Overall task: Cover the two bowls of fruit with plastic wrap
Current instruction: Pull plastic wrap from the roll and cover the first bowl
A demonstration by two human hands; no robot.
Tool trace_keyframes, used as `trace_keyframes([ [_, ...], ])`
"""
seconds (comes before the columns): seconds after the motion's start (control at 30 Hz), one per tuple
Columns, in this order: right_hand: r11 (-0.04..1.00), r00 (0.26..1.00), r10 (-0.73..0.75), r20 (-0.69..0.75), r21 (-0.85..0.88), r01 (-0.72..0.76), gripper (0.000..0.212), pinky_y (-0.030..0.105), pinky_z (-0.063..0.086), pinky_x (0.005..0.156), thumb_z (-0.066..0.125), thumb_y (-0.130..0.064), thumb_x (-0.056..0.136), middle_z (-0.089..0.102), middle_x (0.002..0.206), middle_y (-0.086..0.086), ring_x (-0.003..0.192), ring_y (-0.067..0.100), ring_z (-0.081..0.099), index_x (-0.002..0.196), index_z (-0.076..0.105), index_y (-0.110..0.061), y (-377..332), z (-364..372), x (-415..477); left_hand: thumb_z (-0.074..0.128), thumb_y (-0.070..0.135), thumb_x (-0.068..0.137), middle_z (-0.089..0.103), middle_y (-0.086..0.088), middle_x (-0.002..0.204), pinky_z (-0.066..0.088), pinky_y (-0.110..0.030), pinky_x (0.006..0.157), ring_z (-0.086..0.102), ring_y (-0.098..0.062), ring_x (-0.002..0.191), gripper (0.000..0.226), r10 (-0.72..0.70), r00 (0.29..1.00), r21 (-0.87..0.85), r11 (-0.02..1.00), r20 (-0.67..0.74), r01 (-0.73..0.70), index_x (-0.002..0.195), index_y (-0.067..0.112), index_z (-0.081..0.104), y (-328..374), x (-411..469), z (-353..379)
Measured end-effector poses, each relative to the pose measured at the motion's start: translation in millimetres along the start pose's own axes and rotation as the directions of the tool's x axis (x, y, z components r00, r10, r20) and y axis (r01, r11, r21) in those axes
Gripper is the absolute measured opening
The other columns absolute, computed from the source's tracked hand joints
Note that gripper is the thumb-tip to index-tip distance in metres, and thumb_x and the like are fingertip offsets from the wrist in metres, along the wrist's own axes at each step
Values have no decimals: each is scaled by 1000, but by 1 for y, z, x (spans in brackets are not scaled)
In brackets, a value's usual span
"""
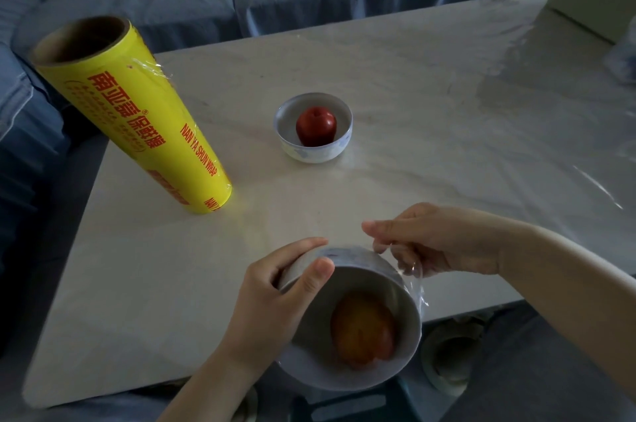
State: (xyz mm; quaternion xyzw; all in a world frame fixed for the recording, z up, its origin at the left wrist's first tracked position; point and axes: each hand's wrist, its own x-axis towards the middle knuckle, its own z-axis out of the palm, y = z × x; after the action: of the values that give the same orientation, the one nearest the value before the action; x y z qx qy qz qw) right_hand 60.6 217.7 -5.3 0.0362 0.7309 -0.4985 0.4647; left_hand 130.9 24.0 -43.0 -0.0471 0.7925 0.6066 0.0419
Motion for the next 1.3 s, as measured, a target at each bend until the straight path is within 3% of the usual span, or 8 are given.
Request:
trace_keyframes([
  [0.27, 988, 986, -118, -122, 80, 128, 34, 18, 36, 49, 63, -34, 83, 43, 41, -4, 40, 8, 37, 54, 57, -17, 2, 9, 6, 53, 65, 56, 65, 37, 91, 43, 0, 69, 59, 13, 93, 42, 20, 1000, -26, 999, 8, -20, 87, 38, 65, 2, 0, 3],
  [0.5, 931, 804, -322, -501, -13, 365, 31, 14, 29, 34, 61, -32, 86, 39, 30, -8, 28, 5, 31, 60, 56, -14, 3, 29, 20, 53, 86, 53, 68, 32, 94, 46, -4, 71, 63, 7, 94, 63, 111, 993, -80, 991, 27, -108, 89, 36, 66, 4, 1, -1],
  [0.73, 928, 864, -351, -362, -261, 267, 31, 14, 36, 46, 65, -36, 81, 50, 48, -8, 42, 2, 41, 60, 60, -14, 3, 26, 31, 54, 81, 61, 69, 31, 95, 45, -4, 75, 64, 6, 95, 55, 178, 983, -96, 980, 34, -174, 89, 35, 67, 4, 0, -1],
  [1.0, 991, 991, -103, -89, -92, 95, 28, 23, 44, 62, 58, -36, 86, 62, 72, 4, 63, 13, 52, 80, 65, -10, 8, 19, 24, 55, 77, 65, 70, 28, 95, 47, -6, 76, 65, 4, 96, 53, 205, 979, -144, 969, 15, -201, 92, 33, 67, 4, 0, 2],
  [1.1, 952, 901, -259, -347, -248, 178, 7, 16, 43, 57, 69, -21, 78, 62, 66, -7, 57, 4, 55, 75, 64, -25, 15, 15, 19, 54, 79, 62, 70, 29, 94, 45, -5, 76, 64, 6, 94, 56, 194, 981, -119, 973, -21, -195, 91, 33, 67, 1, 0, -1],
  [1.17, 896, 729, -443, -522, -261, 358, 12, 14, 45, 60, 72, -21, 76, 65, 65, -6, 60, 2, 59, 74, 65, -31, 17, 11, 7, 58, 79, 59, 69, 31, 92, 45, -4, 74, 64, 8, 92, 56, 172, 984, -100, 979, -49, -176, 90, 33, 67, -1, 2, -3],
  [1.23, 793, 635, -600, -487, -258, 551, 7, 7, 46, 67, 71, -29, 77, 70, 79, -14, 73, -3, 64, 75, 68, -35, 16, 13, -13, 61, 64, 62, 68, 34, 87, 45, -3, 69, 63, 10, 89, 42, 144, 987, -84, 985, -66, -149, 90, 33, 66, -3, 2, -5],
  [1.3, 740, 684, -672, -285, -303, 600, 15, 5, 45, 78, 67, -48, 72, 68, 96, -23, 90, -6, 63, 85, 69, -40, 15, 22, -26, 59, 63, 64, 67, 36, 87, 45, -2, 68, 62, 10, 89, 40, 165, 983, -57, 984, -75, -170, 90, 33, 65, -3, 3, -4],
])
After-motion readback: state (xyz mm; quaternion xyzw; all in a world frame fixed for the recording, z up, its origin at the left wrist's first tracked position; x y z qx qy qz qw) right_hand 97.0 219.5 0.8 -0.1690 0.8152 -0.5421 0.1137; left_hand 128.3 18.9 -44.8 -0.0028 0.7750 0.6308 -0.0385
